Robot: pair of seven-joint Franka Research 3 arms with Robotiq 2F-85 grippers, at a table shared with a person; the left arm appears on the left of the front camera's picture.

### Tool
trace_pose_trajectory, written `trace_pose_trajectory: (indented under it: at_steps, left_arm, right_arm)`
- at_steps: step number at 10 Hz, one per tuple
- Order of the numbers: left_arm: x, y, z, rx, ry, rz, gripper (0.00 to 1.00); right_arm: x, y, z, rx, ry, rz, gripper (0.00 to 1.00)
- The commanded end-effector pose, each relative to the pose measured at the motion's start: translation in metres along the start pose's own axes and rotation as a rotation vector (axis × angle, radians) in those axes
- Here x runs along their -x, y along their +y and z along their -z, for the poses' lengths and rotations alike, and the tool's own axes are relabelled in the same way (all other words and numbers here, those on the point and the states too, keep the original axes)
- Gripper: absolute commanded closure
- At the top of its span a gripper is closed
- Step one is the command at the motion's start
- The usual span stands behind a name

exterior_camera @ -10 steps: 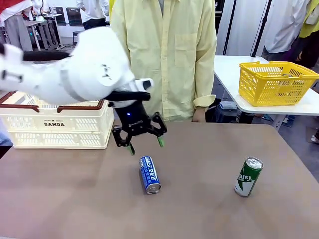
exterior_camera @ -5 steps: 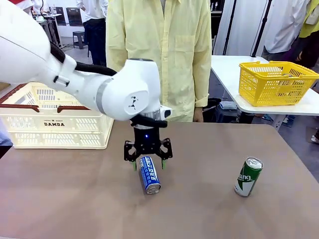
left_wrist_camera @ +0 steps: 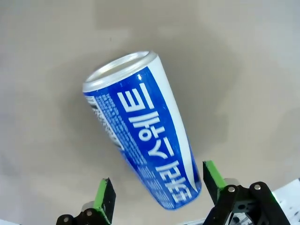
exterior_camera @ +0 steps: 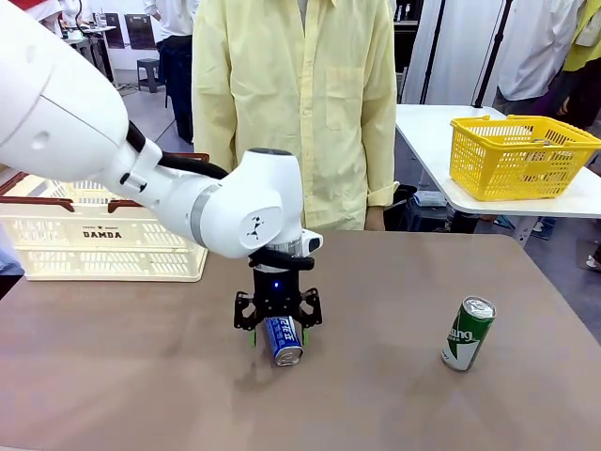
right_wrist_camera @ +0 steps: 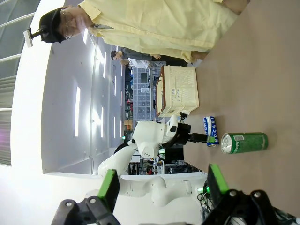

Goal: Place the drinks into the Shopping basket.
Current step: Pick up one drink and place it into the Shopping basket.

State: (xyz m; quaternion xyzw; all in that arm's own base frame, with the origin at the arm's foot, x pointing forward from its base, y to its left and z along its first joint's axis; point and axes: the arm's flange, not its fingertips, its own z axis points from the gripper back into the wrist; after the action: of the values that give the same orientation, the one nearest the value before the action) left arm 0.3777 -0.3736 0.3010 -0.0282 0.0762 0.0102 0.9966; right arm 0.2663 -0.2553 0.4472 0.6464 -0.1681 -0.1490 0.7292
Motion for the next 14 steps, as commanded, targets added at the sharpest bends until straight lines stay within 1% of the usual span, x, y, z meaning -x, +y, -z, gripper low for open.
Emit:
trace_pose_trajectory:
  at_steps: [1, 2, 4, 5, 6, 7, 10, 14]
  left_arm:
    - [-0.004, 0.003, 0.017, 0.01, 0.003, 0.028, 0.0]
    - [-0.005, 0.005, 0.022, 0.027, 0.004, 0.028, 0.0]
    - [-0.005, 0.006, 0.024, 0.051, -0.031, 0.036, 0.0]
    - [-0.005, 0.006, 0.026, 0.061, -0.037, 0.037, 0.15]
    - [-0.005, 0.007, 0.028, 0.057, -0.042, 0.03, 0.73]
    - [-0.005, 0.007, 0.028, 0.053, -0.048, 0.032, 1.0]
    - [-0.006, 0.007, 0.028, 0.05, -0.075, 0.016, 1.0]
    - [-0.007, 0.011, 0.025, 0.057, -0.084, 0.011, 1.0]
  right_arm:
    - [0.0, 0.004, -0.001, -0.01, 0.0, 0.007, 0.0]
    - [0.0, 0.004, -0.001, -0.01, 0.0, 0.007, 0.0]
    - [0.0, 0.004, -0.001, -0.01, 0.0, 0.007, 0.0]
    - [0.0, 0.004, -0.001, -0.01, 0.0, 0.007, 0.0]
    - [0.0, 0.004, -0.001, -0.01, 0.0, 0.007, 0.0]
    - [0.0, 0.004, -0.001, -0.01, 0.0, 0.007, 0.0]
    - [0.0, 0.004, -0.001, -0.01, 0.0, 0.007, 0.0]
    - [0.0, 0.004, -0.001, -0.01, 0.0, 0.007, 0.0]
